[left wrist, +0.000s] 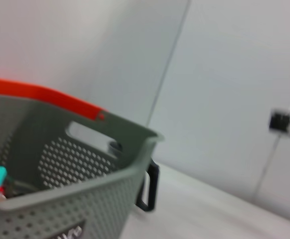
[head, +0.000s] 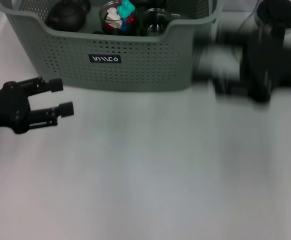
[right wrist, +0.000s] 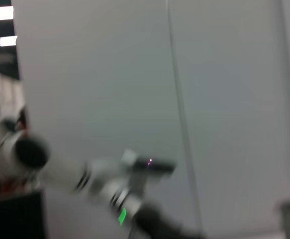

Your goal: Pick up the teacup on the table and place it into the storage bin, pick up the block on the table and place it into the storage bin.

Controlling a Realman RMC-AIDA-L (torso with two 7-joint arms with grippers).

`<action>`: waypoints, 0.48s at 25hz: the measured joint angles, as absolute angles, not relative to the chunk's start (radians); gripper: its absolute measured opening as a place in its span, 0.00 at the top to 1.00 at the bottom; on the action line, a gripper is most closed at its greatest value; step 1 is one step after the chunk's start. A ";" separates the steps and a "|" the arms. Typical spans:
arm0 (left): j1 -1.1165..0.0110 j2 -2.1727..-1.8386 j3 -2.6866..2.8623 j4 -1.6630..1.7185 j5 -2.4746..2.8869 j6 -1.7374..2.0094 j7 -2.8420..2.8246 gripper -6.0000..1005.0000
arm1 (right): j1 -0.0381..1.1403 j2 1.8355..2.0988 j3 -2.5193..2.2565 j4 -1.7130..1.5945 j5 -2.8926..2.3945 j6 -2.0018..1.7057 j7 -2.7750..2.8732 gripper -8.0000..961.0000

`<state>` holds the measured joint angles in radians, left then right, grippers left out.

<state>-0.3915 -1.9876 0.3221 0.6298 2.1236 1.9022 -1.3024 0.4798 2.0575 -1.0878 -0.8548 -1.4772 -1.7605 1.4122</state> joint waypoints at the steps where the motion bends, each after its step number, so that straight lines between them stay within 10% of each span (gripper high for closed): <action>1: -0.391 -1.984 0.325 0.633 2.130 1.910 -1.302 0.22 | 0.465 2.062 -1.080 -0.853 -1.528 -1.775 1.403 0.35; 12: -0.398 -2.008 0.361 0.654 2.250 1.960 -1.264 0.22 | 0.442 2.080 -1.020 -0.635 -1.715 -1.611 1.325 0.35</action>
<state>-0.3979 -2.0084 0.3615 0.6542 2.2496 1.9605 -1.2642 0.4417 2.0797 -1.0200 -0.6349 -1.7147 -1.6111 1.3254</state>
